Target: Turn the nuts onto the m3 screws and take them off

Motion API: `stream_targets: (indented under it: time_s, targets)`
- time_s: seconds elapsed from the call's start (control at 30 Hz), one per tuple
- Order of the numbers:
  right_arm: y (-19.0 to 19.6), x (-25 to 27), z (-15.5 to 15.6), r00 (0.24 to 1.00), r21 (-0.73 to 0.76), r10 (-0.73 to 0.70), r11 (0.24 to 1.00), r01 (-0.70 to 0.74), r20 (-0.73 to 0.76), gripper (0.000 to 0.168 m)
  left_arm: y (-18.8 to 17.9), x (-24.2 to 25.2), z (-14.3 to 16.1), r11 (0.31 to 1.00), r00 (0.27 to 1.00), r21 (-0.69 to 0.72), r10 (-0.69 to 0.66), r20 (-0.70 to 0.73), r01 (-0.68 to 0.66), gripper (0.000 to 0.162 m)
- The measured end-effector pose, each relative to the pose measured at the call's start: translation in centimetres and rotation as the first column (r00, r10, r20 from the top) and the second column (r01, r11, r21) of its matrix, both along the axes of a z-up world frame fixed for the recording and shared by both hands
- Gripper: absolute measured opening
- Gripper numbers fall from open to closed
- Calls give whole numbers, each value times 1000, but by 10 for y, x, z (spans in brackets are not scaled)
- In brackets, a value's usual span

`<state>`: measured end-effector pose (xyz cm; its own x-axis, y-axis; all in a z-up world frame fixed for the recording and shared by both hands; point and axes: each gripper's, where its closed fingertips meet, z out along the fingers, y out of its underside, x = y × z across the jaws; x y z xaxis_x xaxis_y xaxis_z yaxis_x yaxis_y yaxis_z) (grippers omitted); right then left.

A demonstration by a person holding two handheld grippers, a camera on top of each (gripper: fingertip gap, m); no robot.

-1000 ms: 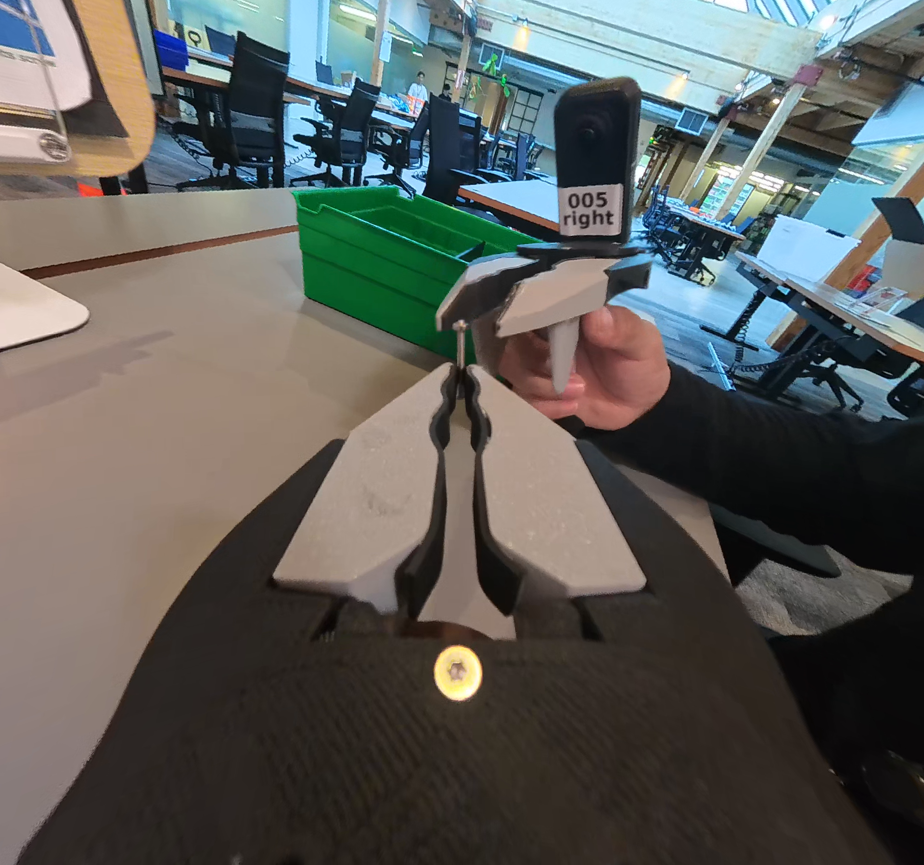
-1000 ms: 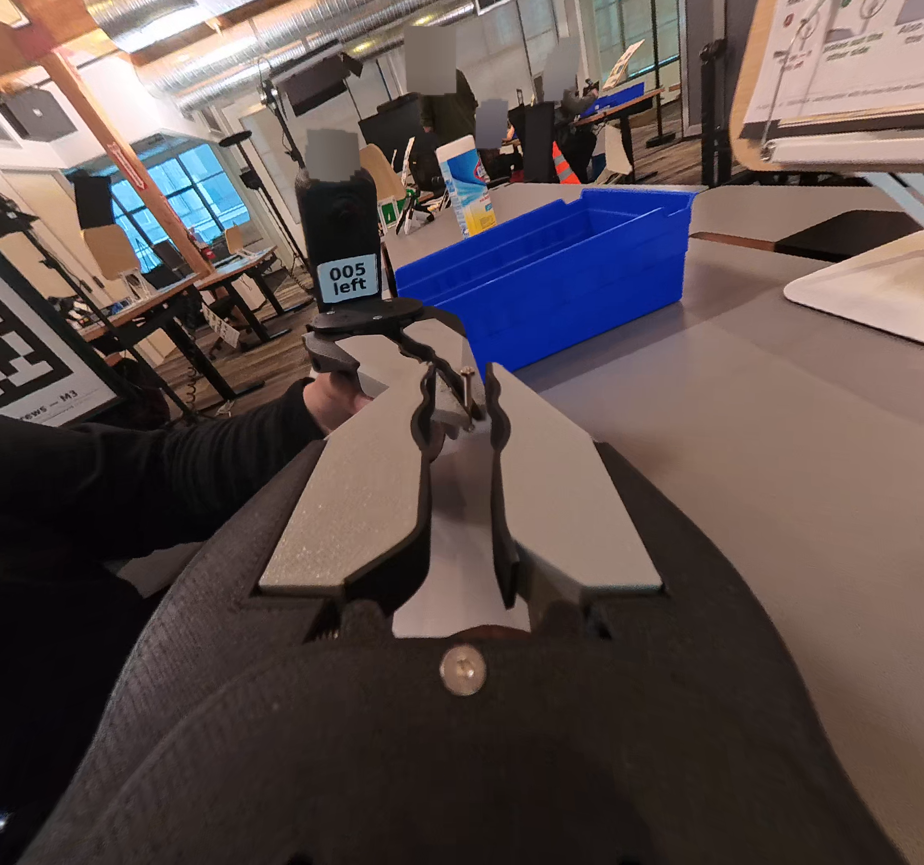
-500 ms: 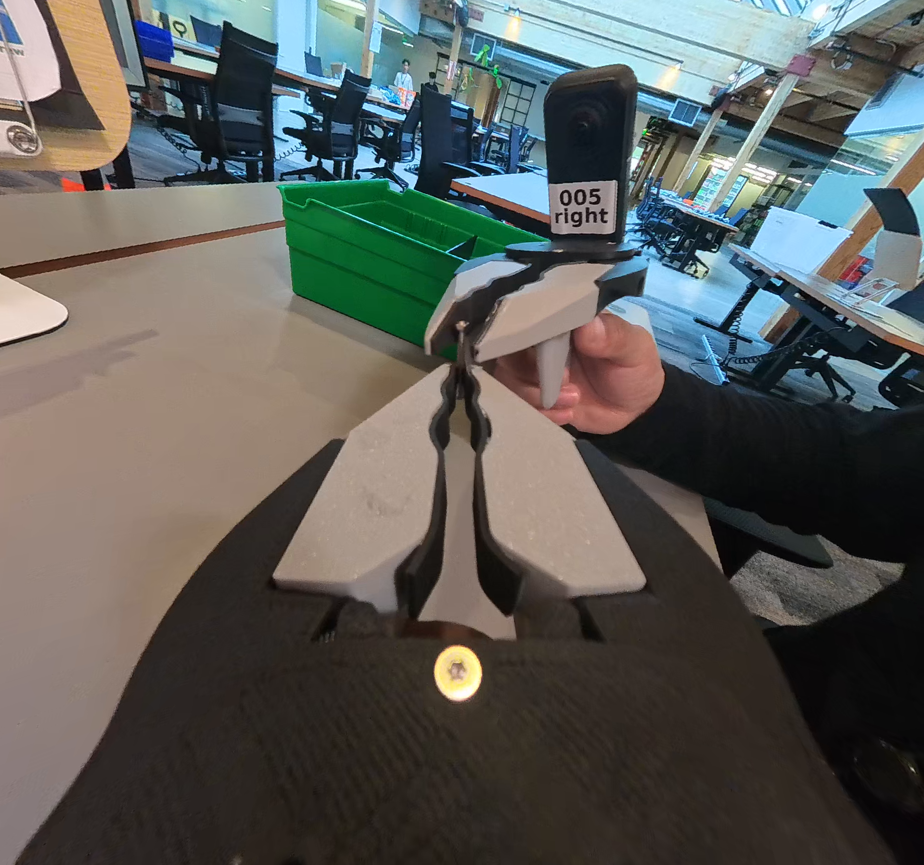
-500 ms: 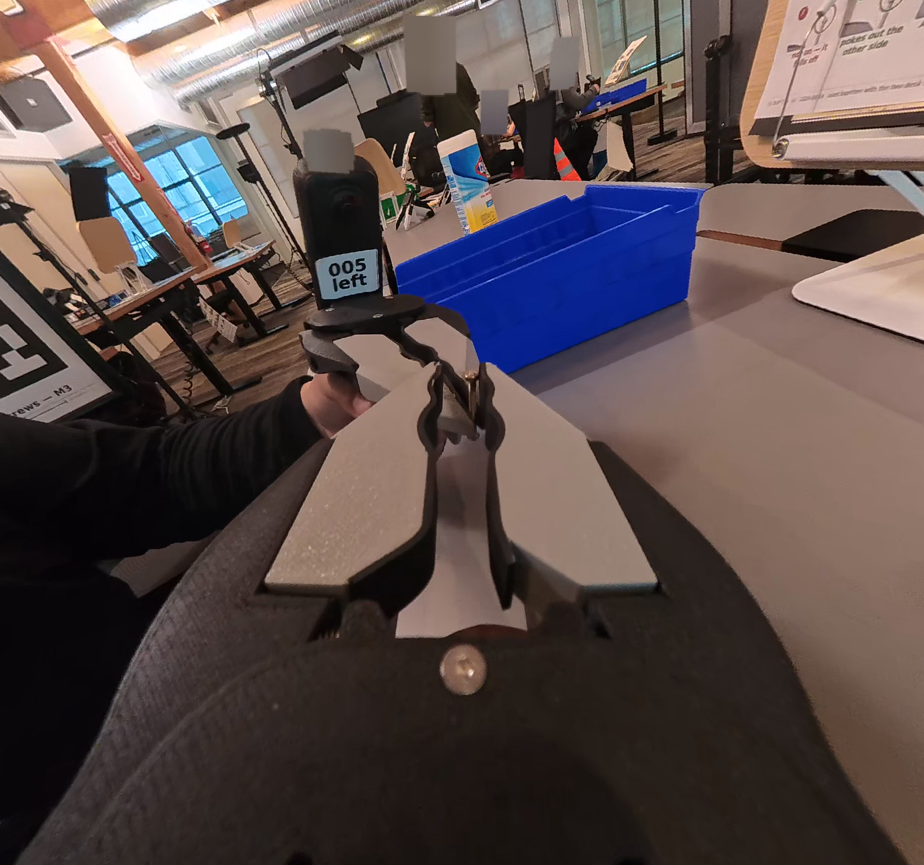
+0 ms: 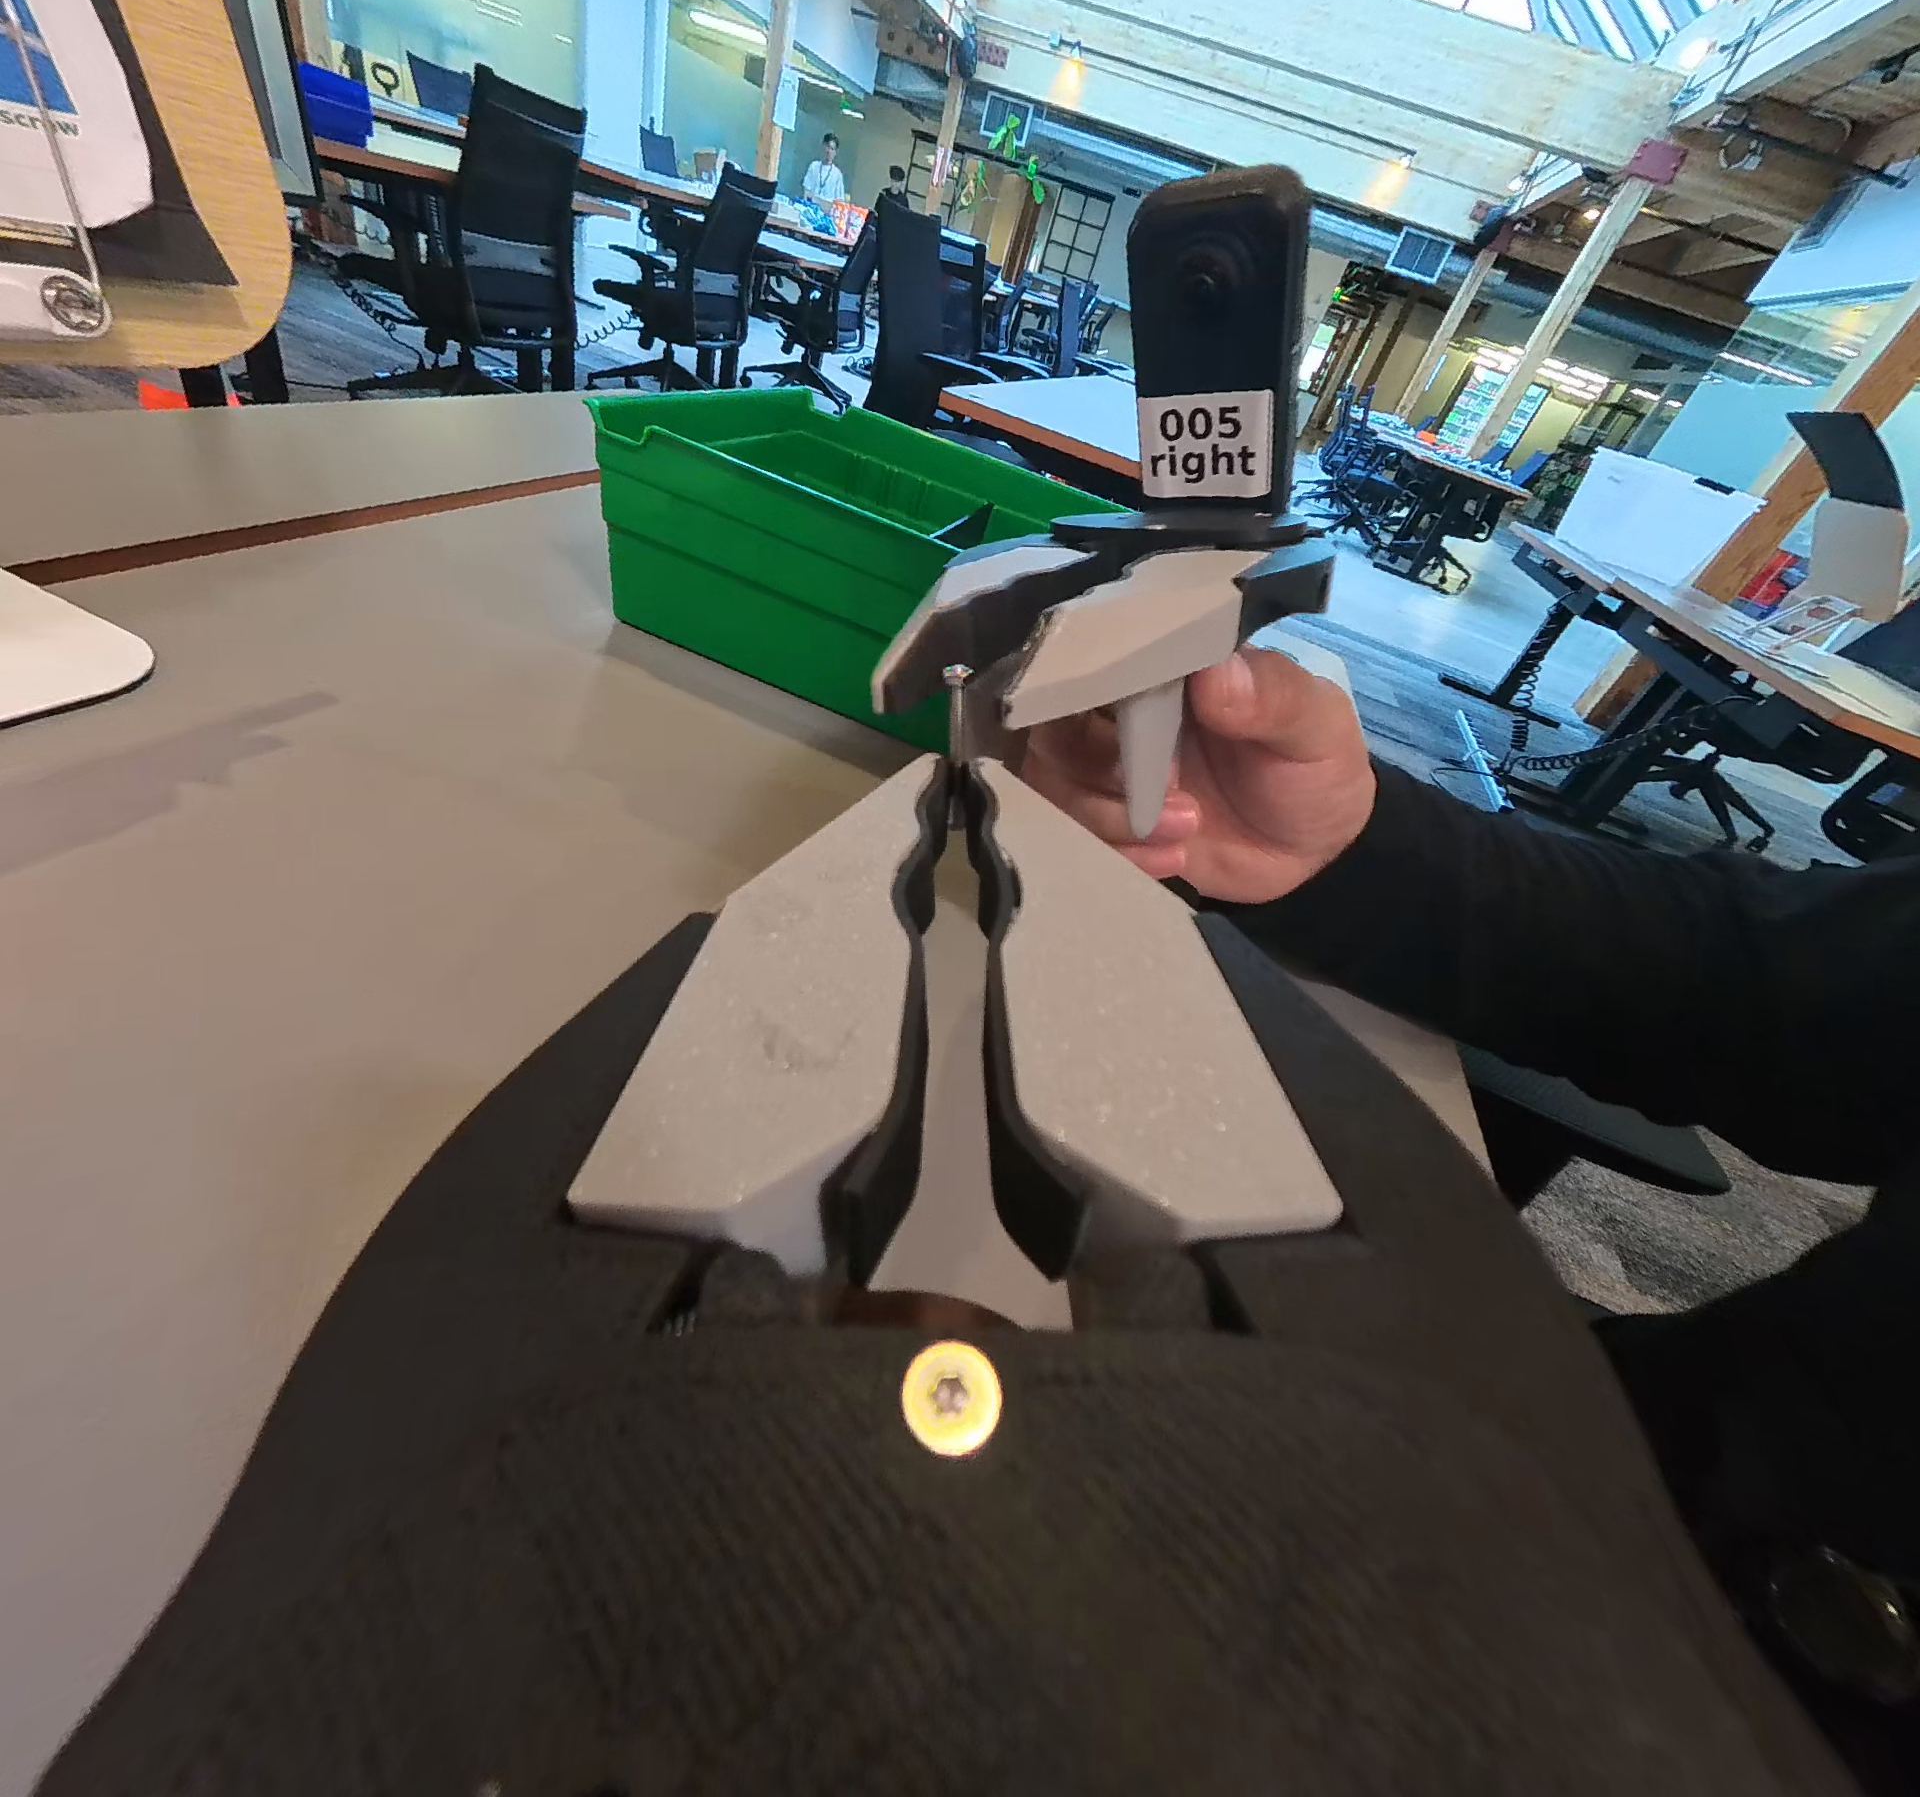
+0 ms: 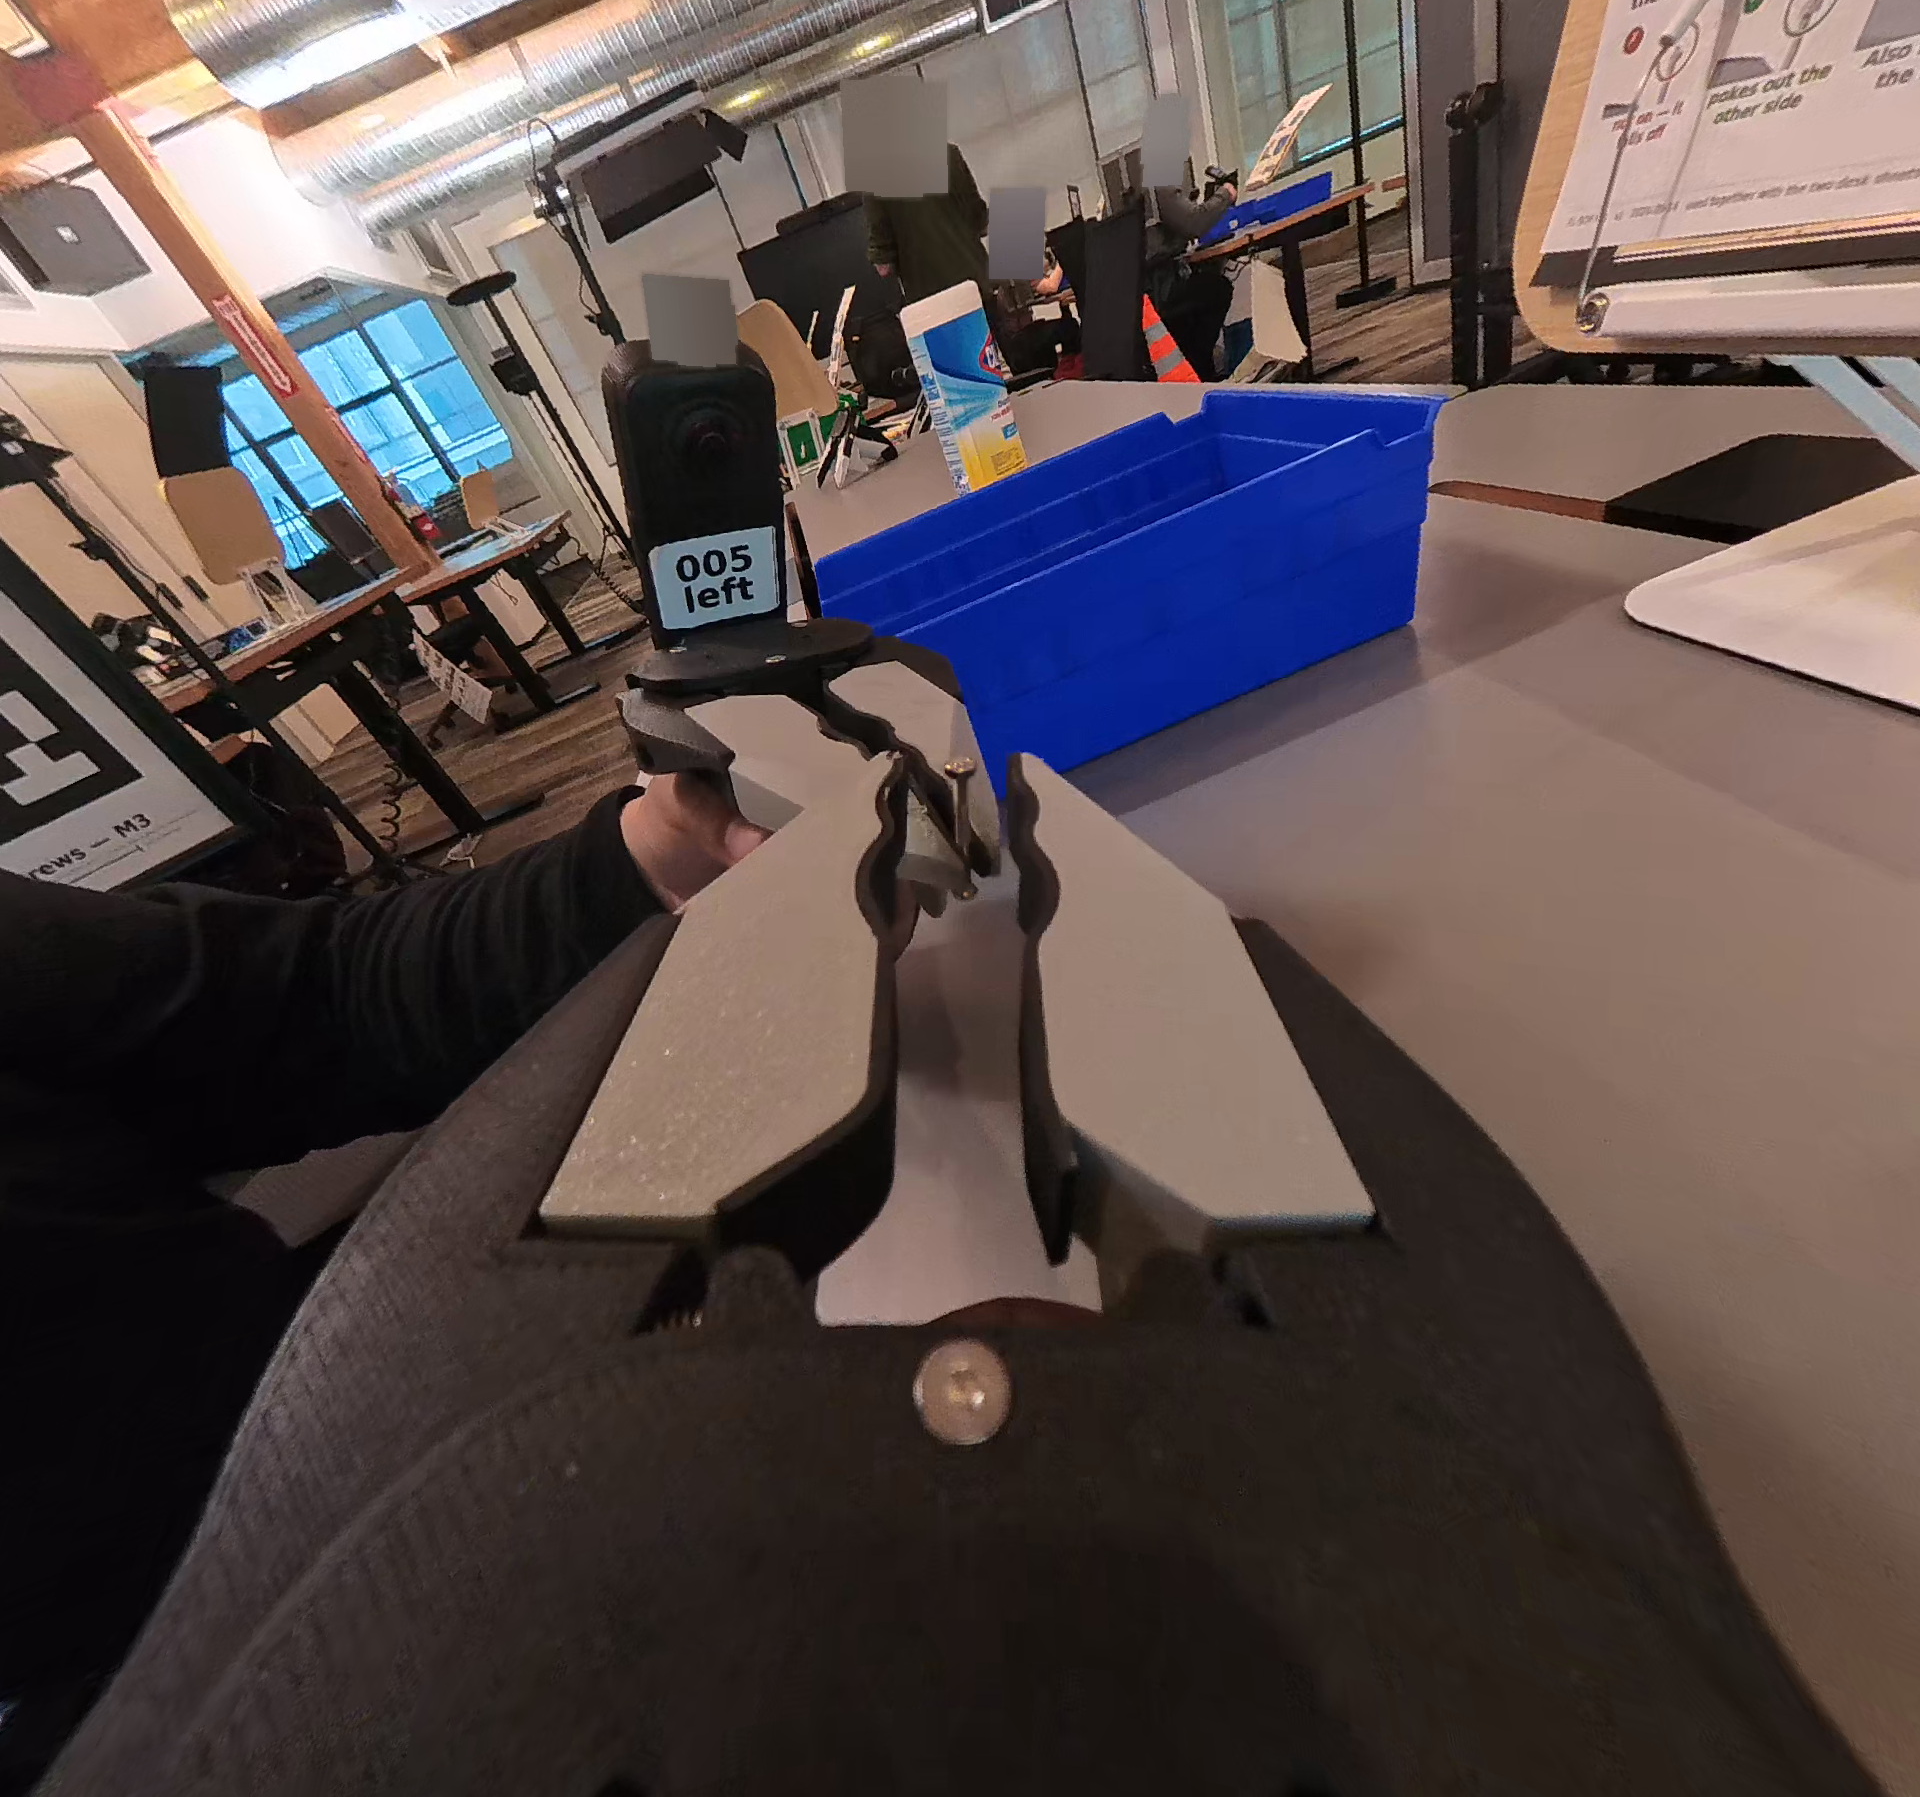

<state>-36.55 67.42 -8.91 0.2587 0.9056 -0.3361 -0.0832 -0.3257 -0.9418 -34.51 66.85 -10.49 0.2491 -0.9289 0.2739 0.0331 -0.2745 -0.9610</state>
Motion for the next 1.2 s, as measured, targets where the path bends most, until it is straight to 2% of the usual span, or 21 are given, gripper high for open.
stream_targets:
  time_s: [0.37, 0.97, 1.2]
  targets:
    - [-4, 0, 3, 1000, 34, 6, 999, -6, -4, 14, 3, -3, 2, 1000, 1000, 12, 20, 2, -20, 0]
    - [-15, -9, 7, 999, 78, 48, 996, -47, 0, 18, -11, 6, 4, 997, 999, 65, -30, -18, 31, 0]
    - [-16, 0, 14, 1000, 136, 26, 990, -27, 9, 20, -12, 3, 11, 994, 1000, 111, -15, 4, 15, 0]
